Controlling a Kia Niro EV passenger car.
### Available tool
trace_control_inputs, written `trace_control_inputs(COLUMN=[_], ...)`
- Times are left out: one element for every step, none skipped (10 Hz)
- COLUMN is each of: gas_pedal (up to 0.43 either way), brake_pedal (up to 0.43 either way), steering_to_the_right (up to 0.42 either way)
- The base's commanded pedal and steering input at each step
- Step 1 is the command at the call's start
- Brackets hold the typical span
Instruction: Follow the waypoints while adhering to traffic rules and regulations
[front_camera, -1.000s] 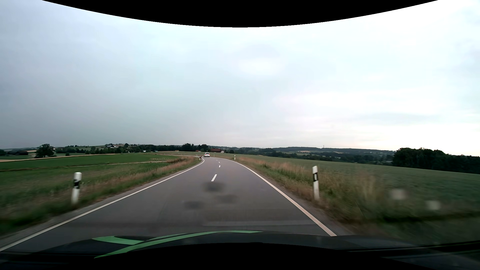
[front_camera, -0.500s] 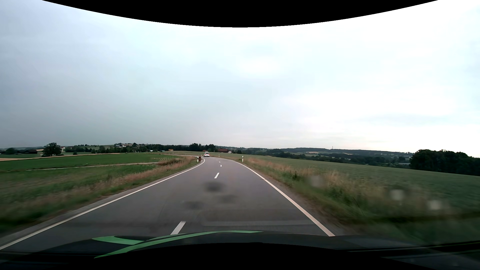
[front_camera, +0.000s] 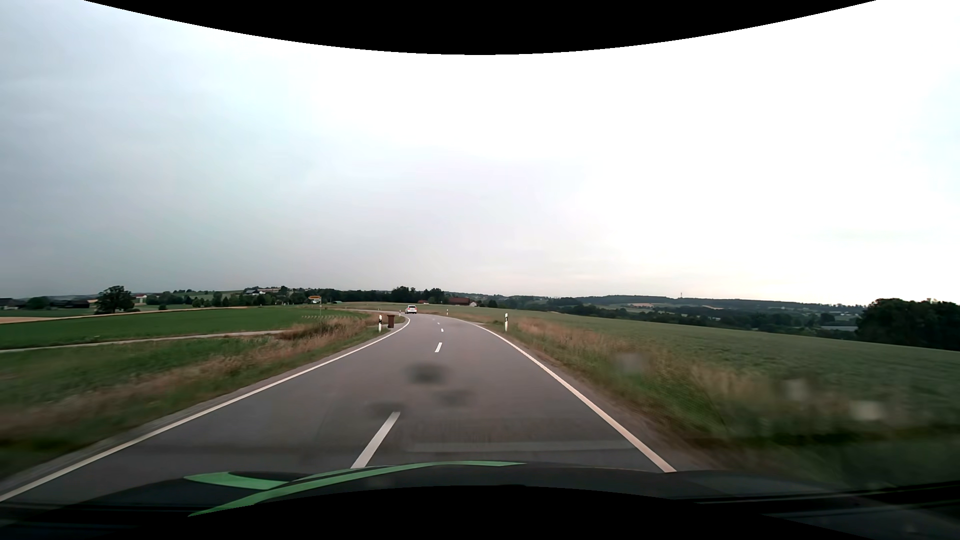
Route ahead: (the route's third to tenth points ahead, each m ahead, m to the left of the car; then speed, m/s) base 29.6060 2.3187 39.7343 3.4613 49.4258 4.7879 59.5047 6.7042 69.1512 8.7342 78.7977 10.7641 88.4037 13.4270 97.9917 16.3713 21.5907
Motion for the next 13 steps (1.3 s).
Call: trace_control_inputs(gas_pedal=[0.110, 0.110, 0.110, 0.110, 0.110, 0.110, 0.110, 0.110, 0.110, 0.110, 0.110, 0.110, 0.110], brake_pedal=[0.000, 0.000, 0.000, 0.000, 0.000, 0.000, 0.000, 0.000, 0.000, 0.000, 0.000, 0.000, 0.000], steering_to_the_right=[-0.014, -0.014, -0.014, -0.016, -0.018, -0.019, -0.019, -0.019, -0.020, -0.020, -0.020, -0.020, -0.020])
